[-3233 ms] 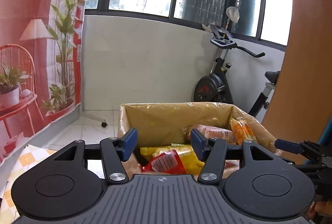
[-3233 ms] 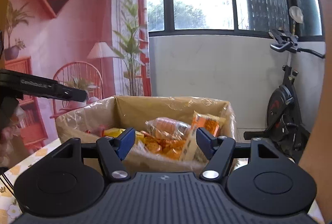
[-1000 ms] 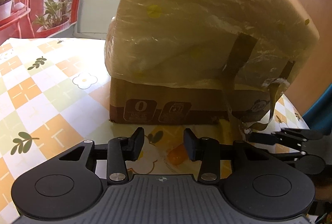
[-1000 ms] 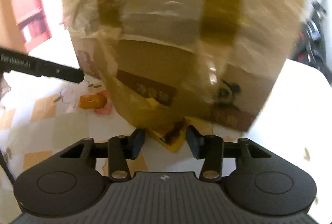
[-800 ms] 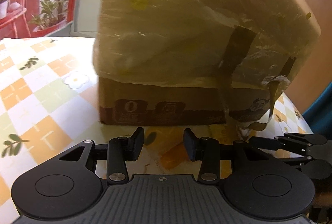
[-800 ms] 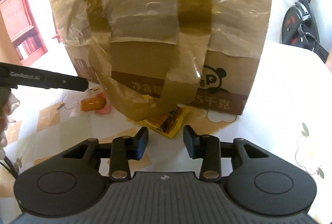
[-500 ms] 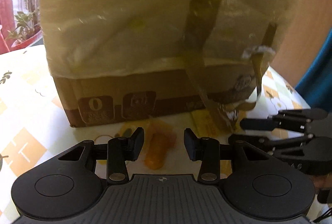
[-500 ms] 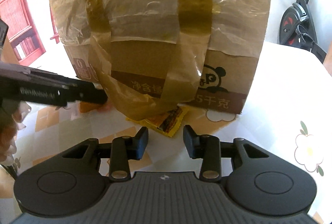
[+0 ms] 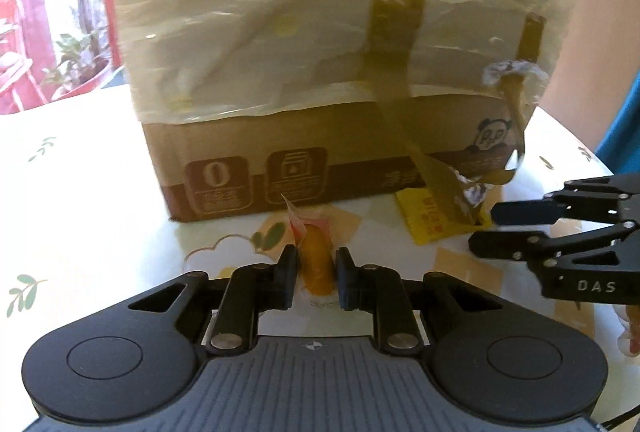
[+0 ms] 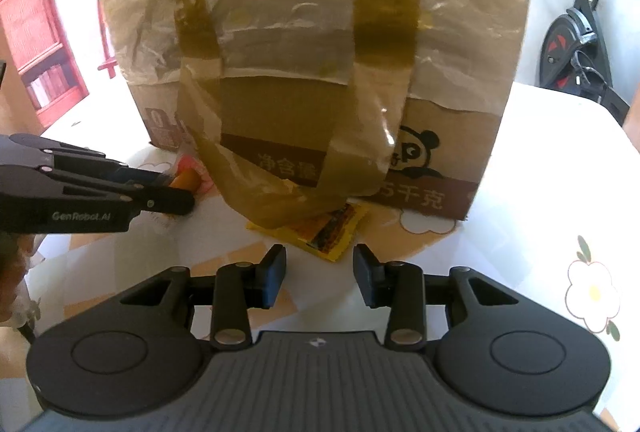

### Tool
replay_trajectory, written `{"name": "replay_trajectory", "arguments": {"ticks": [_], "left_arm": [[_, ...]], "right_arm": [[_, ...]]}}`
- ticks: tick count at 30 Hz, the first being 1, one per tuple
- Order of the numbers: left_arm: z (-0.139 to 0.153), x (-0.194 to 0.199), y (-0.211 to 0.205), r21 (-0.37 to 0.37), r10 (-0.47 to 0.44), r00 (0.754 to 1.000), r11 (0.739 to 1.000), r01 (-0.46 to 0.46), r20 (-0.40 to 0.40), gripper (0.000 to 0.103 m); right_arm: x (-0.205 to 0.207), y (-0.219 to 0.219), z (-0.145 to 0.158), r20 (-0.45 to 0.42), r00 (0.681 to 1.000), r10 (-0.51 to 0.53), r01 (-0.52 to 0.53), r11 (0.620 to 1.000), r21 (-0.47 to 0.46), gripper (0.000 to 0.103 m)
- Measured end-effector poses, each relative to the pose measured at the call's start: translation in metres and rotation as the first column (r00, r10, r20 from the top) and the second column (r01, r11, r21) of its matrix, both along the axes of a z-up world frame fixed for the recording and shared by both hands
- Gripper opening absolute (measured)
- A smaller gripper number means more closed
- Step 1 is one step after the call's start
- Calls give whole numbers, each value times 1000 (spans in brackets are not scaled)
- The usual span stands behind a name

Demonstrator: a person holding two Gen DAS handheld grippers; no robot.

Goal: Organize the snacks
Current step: 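Grasp the small orange candy with the left gripper while the right grasps the yellow packet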

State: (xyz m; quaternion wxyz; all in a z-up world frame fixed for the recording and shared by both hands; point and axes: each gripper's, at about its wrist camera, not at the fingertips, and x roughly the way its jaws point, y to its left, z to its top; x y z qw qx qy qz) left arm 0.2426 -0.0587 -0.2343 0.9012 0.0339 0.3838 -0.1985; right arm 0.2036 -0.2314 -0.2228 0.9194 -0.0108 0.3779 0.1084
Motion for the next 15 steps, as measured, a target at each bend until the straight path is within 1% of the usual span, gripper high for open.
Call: {"name": "replay_trajectory", "arguments": {"ticks": [2,6,11,12,14,15], "left_arm": [[0,-3,11,-29,23,1000,999,-24,-15,21],[1,-11,24,-62,70,997,995,-72,-35,21],[-2,-20,40,-129,127,990,983,-134,-55,21],[-2,-20,41,-134,131,990,981,-138,-55,21],[-3,-21,40,-136,136,989,981,-141,-51,21],[-4,-21,39,-133,138,989,981,-143,-48,21]], "right_arm": [[0,3,3,24,1000,20,-19,1000,-11,40],[5,7,9,61,997,53,-52,998,-19,40],[20,14,8,74,992,100,-96,994,-57,41],[23,15,7,76,991,113,-108,992,-64,41],[29,17,6,65,988,138,-133,988,-76,46],[31,18,5,58,988,146,-141,986,-85,47]]}}
